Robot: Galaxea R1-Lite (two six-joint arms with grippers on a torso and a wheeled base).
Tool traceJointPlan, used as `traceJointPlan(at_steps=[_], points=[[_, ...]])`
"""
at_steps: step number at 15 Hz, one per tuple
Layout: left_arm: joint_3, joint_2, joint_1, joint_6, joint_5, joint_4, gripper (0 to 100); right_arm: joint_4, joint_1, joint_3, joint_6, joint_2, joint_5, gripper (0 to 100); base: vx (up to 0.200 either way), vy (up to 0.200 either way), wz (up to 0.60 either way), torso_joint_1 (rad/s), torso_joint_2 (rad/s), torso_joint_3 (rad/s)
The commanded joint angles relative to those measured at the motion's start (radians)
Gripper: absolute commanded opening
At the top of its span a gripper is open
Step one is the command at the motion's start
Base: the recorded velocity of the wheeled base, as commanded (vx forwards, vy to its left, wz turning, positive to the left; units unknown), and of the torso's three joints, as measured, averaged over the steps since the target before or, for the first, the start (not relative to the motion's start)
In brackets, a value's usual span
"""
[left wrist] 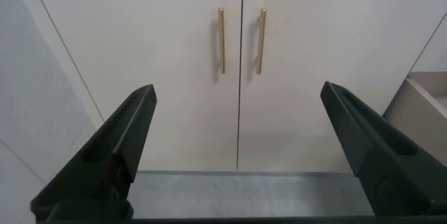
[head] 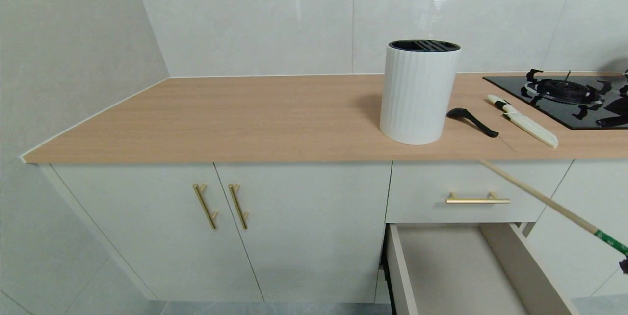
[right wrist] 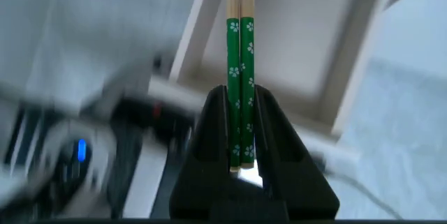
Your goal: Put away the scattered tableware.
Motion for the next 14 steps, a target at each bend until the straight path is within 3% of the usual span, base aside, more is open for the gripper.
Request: traceJointPlan(at_steps=[1,3,7,11,14], points=[[0.0,0.001,0.0,0.0,0.0,0.0,100,0.031,0.072,0.15,-0.003,0.147,-0.003,0,0.0,0.0,0.0,0.0,0.0,0.0],[0.0,0.001,0.0,0.0,0.0,0.0,100,-0.027,0.077,0.213,0.006,0.316,-0.002,0,0.0,0.0,0.0,0.0,0.0,0.0],[0.0,0.001,0.0,0.0,0.0,0.0,100,-0.385,0.042,0.266,0.18,0.54,-0.005,0,0.0,0.0,0.0,0.0,0.0,0.0],[0.0,0.001,0.0,0.0,0.0,0.0,100,-0.486,0.107,0.262,0.264,0.583,-0.029,0,0.0,0.0,0.0,0.0,0.0,0.0],[-0.001,0.001,0.0,0.0,-0.001,0.0,100,-0.513,0.118,0.26,0.267,0.603,-0.042,0,0.0,0.0,0.0,-0.077,0.28,0.19]])
